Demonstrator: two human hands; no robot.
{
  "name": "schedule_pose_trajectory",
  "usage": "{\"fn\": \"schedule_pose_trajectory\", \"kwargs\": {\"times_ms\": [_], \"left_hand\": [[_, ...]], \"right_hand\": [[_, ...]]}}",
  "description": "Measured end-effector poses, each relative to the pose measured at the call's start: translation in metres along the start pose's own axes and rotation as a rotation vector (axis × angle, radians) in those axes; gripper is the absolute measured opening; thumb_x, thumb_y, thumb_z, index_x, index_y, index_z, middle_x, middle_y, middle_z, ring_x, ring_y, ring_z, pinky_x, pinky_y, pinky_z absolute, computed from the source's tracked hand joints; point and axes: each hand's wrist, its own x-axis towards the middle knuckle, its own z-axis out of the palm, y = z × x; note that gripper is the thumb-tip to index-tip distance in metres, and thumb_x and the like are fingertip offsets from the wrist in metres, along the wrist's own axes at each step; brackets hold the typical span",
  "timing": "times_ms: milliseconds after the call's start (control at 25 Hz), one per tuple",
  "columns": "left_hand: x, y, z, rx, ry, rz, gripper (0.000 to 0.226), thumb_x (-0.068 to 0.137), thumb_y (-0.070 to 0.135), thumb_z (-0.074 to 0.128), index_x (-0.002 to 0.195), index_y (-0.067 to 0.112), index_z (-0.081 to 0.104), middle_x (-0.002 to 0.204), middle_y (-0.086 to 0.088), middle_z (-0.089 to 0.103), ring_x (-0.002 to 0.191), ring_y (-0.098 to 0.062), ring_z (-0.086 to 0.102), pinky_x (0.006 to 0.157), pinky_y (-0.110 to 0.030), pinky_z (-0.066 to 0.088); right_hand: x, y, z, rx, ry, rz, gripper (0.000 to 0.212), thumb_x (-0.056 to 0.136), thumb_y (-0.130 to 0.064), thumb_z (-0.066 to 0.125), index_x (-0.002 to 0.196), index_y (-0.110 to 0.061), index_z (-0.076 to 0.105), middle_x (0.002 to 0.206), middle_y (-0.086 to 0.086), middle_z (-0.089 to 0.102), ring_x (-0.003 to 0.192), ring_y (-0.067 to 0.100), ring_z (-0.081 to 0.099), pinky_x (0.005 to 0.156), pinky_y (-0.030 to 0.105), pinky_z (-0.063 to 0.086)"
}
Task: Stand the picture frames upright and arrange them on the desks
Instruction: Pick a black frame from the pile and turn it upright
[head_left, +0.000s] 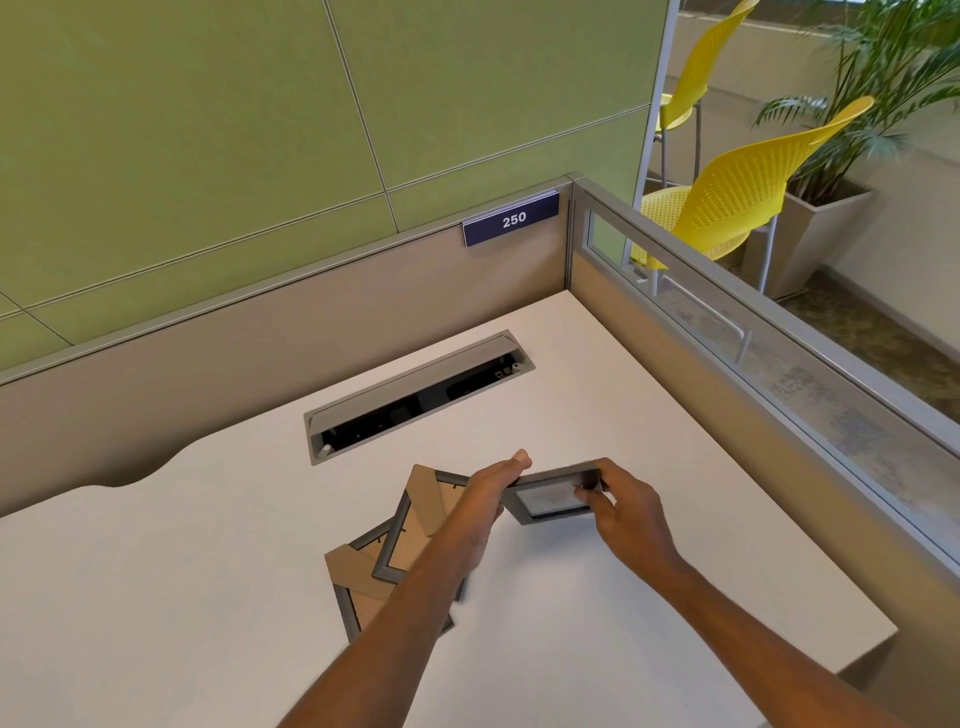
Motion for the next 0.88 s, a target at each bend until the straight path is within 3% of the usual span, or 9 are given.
{"fn": "schedule_pose_trajectory", "kwargs": {"times_ms": [80,160,320,520,600,720,880], "left_hand": [[0.005,0.002,0.003,-0.057,0.033,-0.006,0.071,0.088,0.082,0.061,0.122,0.023,0.083,0.121,0.0,0.084,0.127,-0.021,0.072,0.118,-0.039,0.047],[0.01,0.005,0.006,-0.095,0.076,-0.008,0.079,0.092,0.088,0.049,0.125,0.022,0.079,0.11,-0.003,0.087,0.116,-0.025,0.078,0.11,-0.042,0.055],[0.021,0.012,0.008,-0.127,0.087,-0.015,0.085,0.086,0.091,0.046,0.133,0.027,0.075,0.114,-0.005,0.086,0.118,-0.03,0.077,0.108,-0.051,0.058],[0.034,0.017,0.01,-0.133,0.071,-0.01,0.099,0.075,0.103,0.047,0.128,0.026,0.079,0.11,-0.006,0.087,0.112,-0.029,0.08,0.094,-0.045,0.062],[0.038,0.019,0.013,-0.143,0.088,-0.007,0.102,0.067,0.106,0.052,0.125,0.028,0.08,0.11,-0.005,0.087,0.112,-0.029,0.08,0.092,-0.043,0.062],[0.045,0.022,0.02,-0.162,0.116,-0.018,0.095,0.061,0.105,0.06,0.116,0.031,0.083,0.106,-0.004,0.088,0.11,-0.028,0.08,0.084,-0.041,0.062],[0.054,0.024,0.027,-0.189,0.128,-0.031,0.084,0.065,0.098,0.065,0.113,0.031,0.083,0.103,-0.002,0.088,0.11,-0.029,0.079,0.076,-0.038,0.061]], "right_hand": [[0.008,-0.002,0.0,0.069,-0.033,0.082,0.016,0.104,-0.019,0.07,0.117,-0.027,0.063,0.112,-0.006,0.077,0.105,0.013,0.074,0.076,0.017,0.064],[0.018,-0.004,-0.002,0.131,-0.052,0.169,0.02,0.104,-0.024,0.071,0.122,-0.025,0.062,0.117,-0.003,0.076,0.108,0.015,0.073,0.079,0.023,0.067],[0.037,-0.008,-0.008,0.343,-0.101,0.29,0.035,0.101,-0.017,0.076,0.133,-0.023,0.063,0.127,-0.001,0.077,0.115,0.017,0.075,0.094,0.043,0.067],[0.054,-0.008,-0.016,0.422,-0.179,0.322,0.037,0.098,-0.014,0.079,0.128,-0.031,0.064,0.125,-0.003,0.078,0.116,0.016,0.075,0.091,0.037,0.067],[0.059,-0.006,-0.017,0.403,-0.187,0.325,0.041,0.097,-0.014,0.08,0.133,-0.026,0.064,0.126,-0.001,0.078,0.118,0.019,0.075,0.094,0.041,0.067],[0.066,-0.002,-0.016,0.393,-0.178,0.344,0.046,0.096,-0.012,0.081,0.138,-0.018,0.063,0.13,0.004,0.077,0.12,0.023,0.074,0.1,0.05,0.064],[0.074,0.006,-0.015,0.369,-0.168,0.359,0.046,0.095,-0.013,0.082,0.136,-0.023,0.064,0.128,0.0,0.076,0.119,0.019,0.073,0.098,0.044,0.065]]}}
